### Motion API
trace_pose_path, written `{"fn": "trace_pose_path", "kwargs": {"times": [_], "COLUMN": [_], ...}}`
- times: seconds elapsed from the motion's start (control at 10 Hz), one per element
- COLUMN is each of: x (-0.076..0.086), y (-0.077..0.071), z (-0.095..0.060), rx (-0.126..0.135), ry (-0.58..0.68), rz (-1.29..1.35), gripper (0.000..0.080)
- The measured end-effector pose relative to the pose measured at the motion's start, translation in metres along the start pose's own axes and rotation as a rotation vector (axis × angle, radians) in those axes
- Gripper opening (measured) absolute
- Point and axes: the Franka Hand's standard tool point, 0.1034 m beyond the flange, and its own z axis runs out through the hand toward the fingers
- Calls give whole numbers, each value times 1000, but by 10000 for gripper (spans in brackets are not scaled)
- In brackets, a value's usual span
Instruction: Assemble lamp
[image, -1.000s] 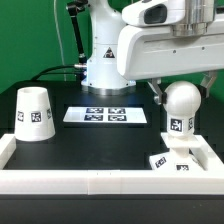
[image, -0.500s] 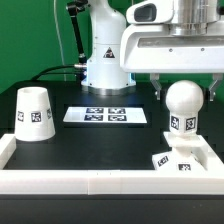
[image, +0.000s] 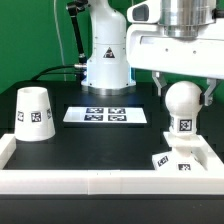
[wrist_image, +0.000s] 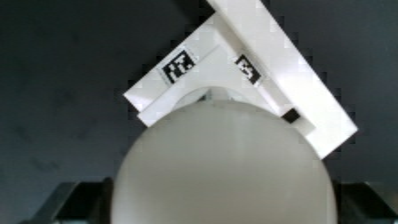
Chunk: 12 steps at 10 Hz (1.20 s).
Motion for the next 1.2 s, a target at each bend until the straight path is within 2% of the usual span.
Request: {"fn": "trace_pose_path", "kwargs": {"times": [0.2, 0.5, 0.6, 0.7, 1.0, 1.2], "x": [-2, -2, -3, -3, -3, -1], "y": [-1, -3, -3, -3, -3, -3], "z": [0, 0, 0, 1, 2, 2], "rx": [-1, 13, 13, 13, 18, 22], "ry": [-3, -8, -8, -8, 0, 8], "rz": [185, 293, 292, 281, 46, -216], "gripper": [576, 576, 656, 686, 697, 698]}}
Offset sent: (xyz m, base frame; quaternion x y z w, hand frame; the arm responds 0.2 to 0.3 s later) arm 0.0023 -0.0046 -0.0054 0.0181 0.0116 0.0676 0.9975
